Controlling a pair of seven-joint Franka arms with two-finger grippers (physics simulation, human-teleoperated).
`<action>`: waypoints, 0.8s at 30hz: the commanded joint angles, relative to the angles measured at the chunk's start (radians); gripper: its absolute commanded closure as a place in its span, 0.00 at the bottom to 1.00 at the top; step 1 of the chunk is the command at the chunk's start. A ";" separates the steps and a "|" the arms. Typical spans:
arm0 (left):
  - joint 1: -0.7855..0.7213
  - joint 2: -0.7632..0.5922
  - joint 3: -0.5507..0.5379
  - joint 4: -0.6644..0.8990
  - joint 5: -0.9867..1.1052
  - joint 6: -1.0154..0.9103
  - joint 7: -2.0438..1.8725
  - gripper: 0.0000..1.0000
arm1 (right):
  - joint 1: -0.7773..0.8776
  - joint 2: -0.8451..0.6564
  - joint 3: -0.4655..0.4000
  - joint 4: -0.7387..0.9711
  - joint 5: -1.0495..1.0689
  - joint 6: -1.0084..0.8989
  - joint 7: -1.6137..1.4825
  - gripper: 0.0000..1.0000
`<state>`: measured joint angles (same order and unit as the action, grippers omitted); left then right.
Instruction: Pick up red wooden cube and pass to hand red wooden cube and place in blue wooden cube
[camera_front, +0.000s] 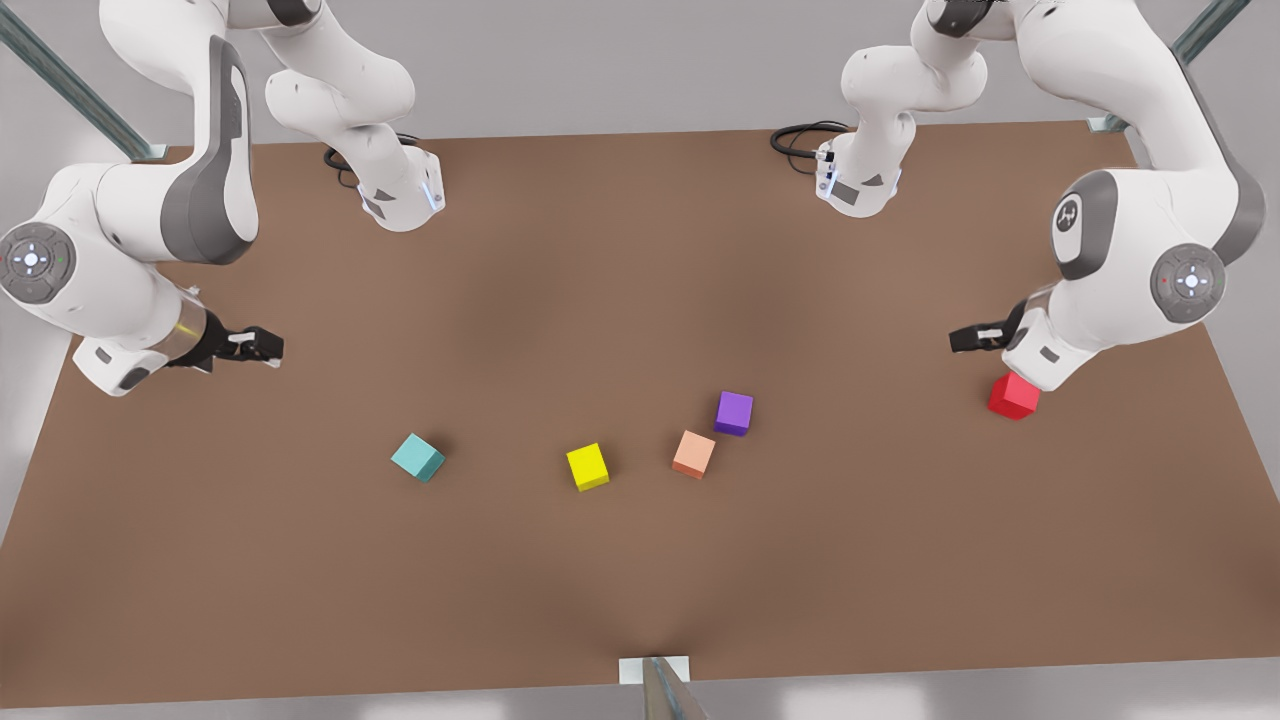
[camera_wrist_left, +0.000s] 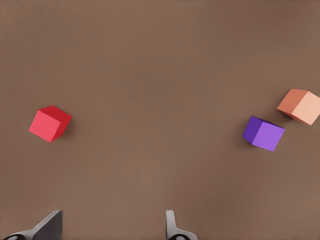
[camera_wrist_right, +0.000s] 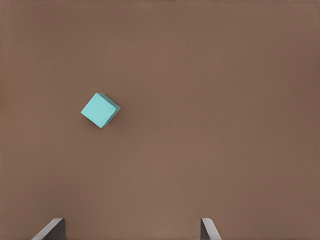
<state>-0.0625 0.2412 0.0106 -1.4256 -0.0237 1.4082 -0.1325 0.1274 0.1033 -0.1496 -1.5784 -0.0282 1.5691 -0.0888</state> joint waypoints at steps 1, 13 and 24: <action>0.007 0.007 0.000 0.001 -0.002 0.012 -0.010 0.00 | 0.000 -0.001 -0.001 0.000 0.002 0.019 -0.046 0.00; 0.199 0.194 0.121 -0.225 0.044 0.601 1.775 0.00 | 0.000 0.036 -0.001 -0.002 0.005 0.019 -0.040 0.00; 0.213 0.239 0.121 -0.398 0.091 0.859 1.791 0.00 | 0.001 0.041 0.001 -0.002 0.005 0.019 -0.046 0.00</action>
<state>0.1490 0.4789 0.1318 -1.8090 0.0624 2.1357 1.0054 0.1292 0.1452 -0.1483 -1.5805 -0.0237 1.5878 -0.1205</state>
